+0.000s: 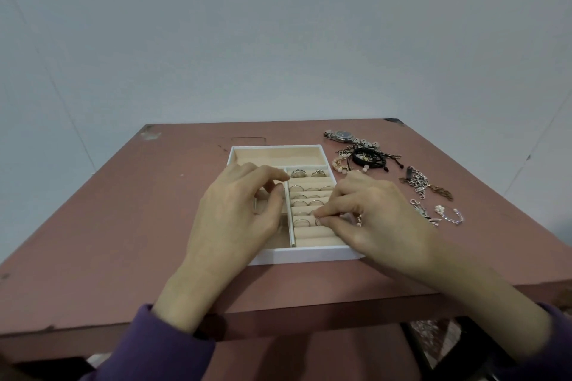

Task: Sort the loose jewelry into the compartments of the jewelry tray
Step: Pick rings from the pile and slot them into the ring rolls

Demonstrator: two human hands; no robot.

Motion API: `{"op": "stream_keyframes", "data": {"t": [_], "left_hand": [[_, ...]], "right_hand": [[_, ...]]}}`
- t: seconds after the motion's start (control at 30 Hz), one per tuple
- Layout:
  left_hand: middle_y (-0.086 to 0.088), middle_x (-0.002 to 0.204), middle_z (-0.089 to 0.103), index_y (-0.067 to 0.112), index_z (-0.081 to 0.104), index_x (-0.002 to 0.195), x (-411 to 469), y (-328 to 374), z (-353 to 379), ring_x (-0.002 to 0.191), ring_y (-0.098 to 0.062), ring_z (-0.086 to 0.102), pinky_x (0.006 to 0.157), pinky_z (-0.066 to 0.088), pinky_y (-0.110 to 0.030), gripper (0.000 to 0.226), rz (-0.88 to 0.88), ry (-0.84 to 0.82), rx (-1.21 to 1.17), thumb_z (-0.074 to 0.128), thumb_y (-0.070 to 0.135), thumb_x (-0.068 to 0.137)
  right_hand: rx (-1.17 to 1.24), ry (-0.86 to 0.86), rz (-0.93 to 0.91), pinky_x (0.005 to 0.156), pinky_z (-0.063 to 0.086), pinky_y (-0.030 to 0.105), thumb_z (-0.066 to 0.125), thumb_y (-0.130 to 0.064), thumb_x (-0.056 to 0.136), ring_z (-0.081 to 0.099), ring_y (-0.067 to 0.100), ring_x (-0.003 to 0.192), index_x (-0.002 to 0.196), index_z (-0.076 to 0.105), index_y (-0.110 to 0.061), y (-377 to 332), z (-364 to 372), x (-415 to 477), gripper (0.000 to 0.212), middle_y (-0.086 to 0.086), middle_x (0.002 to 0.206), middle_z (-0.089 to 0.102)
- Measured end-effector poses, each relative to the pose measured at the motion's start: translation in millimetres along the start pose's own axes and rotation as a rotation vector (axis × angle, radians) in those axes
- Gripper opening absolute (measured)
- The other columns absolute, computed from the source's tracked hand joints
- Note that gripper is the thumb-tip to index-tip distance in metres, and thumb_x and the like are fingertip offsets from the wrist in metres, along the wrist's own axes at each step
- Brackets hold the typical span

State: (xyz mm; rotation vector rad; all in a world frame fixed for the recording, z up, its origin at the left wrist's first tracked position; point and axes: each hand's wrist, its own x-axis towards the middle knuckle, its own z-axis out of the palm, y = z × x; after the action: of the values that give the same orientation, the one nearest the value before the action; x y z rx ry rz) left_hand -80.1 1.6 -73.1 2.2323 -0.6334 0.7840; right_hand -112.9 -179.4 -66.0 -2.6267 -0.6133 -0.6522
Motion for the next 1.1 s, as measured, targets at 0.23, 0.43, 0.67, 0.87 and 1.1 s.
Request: {"op": "stream_keyframes", "data": {"t": [0.23,0.43,0.67,0.87,1.1], "left_hand": [[0.026,0.07,0.051,0.026,0.069,0.084,-0.7,-2.1,-2.9,0.068,0.004,0.042,0.08,0.036,-0.008,0.026,0.105,-0.126,-0.095,0.044,0.027,0.075],[0.025,0.069,0.055,0.029,0.071,0.077,-0.7,-0.3,-5.3,0.074,-0.009,0.049,0.065,0.038,-0.017,0.035,0.116,-0.175,-0.11,0.037,0.027,0.071],[0.018,0.074,0.066,0.031,0.075,0.076,-2.6,-2.0,-4.3,0.076,-0.006,0.048,0.064,0.049,-0.031,0.037,0.146,-0.213,-0.106,0.04,0.025,0.069],[0.018,0.075,0.065,0.032,0.076,0.078,-3.0,-3.2,-3.7,0.078,-0.007,0.046,0.067,0.047,-0.029,0.039,0.171,-0.25,-0.065,0.038,0.026,0.069],[0.017,0.075,0.064,0.031,0.076,0.078,-3.1,-3.6,-2.9,0.076,-0.006,0.043,0.068,0.045,-0.024,0.04,0.184,-0.245,-0.061,0.038,0.025,0.068]], "right_hand": [[0.217,-0.088,0.146,0.069,0.039,0.005,0.072,-0.012,0.077,0.055,0.006,0.076,0.086,0.075,-0.024,2.6,-13.5,1.1,0.015,-0.01,0.071,0.064],[0.205,-0.103,0.161,0.067,0.039,0.006,0.074,-0.016,0.075,0.056,0.003,0.08,0.078,0.075,-0.027,0.9,-14.8,2.1,0.011,-0.013,0.073,0.063],[0.15,-0.143,0.046,0.068,0.038,0.004,0.072,-0.012,0.076,0.053,-0.009,0.074,0.079,0.076,-0.022,1.3,-15.7,5.8,0.011,-0.022,0.068,0.055],[0.145,-0.142,0.013,0.069,0.037,0.004,0.072,-0.01,0.076,0.052,-0.014,0.074,0.078,0.076,-0.021,1.4,-16.6,6.4,0.012,-0.024,0.065,0.053],[0.149,-0.136,-0.002,0.07,0.036,0.002,0.073,-0.009,0.075,0.051,-0.016,0.073,0.078,0.077,-0.018,4.7,-15.1,7.6,0.01,-0.023,0.068,0.055]]}}
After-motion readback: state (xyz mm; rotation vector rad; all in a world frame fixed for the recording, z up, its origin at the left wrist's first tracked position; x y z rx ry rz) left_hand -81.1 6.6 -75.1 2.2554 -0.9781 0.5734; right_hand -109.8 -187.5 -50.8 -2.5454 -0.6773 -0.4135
